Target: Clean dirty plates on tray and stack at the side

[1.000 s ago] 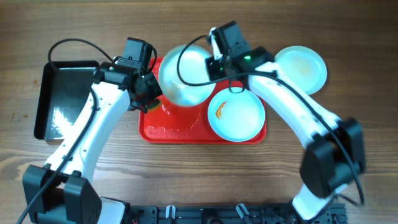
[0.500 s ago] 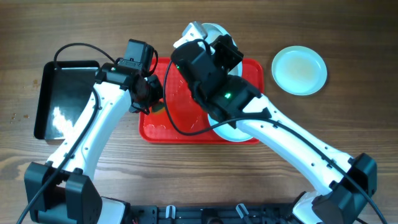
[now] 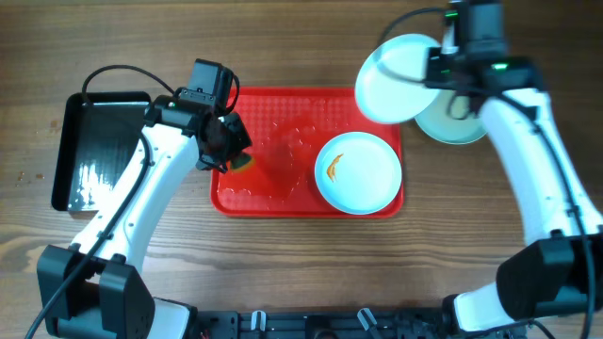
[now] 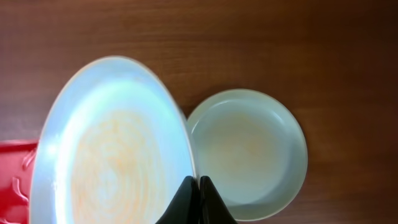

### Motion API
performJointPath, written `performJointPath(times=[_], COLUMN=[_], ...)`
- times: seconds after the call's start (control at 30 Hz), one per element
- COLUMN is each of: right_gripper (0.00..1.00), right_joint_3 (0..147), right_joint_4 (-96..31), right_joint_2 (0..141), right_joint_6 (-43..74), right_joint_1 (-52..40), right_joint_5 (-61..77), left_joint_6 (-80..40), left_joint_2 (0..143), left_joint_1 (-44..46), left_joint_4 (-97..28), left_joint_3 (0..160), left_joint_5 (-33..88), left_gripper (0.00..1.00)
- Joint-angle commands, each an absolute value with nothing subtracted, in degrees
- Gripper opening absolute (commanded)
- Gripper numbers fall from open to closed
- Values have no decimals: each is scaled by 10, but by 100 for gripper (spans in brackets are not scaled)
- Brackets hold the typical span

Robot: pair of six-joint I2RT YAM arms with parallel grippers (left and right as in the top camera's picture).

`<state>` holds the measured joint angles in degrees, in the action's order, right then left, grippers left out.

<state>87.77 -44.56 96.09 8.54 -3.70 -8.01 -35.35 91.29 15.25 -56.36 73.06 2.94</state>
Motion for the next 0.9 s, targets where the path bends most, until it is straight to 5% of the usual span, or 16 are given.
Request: performJointPath(times=[0.0, 0.2, 0.27, 0.37, 0.47, 0.6, 0.7, 0.87], right_gripper=[5, 4, 22, 31, 45, 60, 61, 66], right_joint_3=[845, 772, 772, 773, 773, 763, 725, 630], right_joint_4=[-437, -367, -378, -409, -531, -647, -658, -594], right_joint_2=[955, 1009, 1025, 1018, 994, 989, 989, 989], right_joint_6=[122, 152, 152, 140, 119, 157, 295, 368], right_joint_1=[84, 179, 178, 172, 117, -4, -88, -148], right_joint_5=[43, 35, 46, 166, 264, 171, 34, 55], left_joint_6=[-365, -365, -365, -365, -365, -365, -365, -365], left_joint_2=[919, 919, 919, 919, 919, 919, 919, 919], left_joint_1=[152, 152, 152, 152, 152, 152, 152, 152], left_joint_4=[-555, -547, -547, -547, -547, -544, -547, -548], left_joint_3=[727, 727, 727, 727, 727, 727, 727, 727], left_joint_5=[32, 32, 32, 32, 32, 32, 32, 32], left_gripper=[4, 4, 4, 4, 4, 4, 4, 4])
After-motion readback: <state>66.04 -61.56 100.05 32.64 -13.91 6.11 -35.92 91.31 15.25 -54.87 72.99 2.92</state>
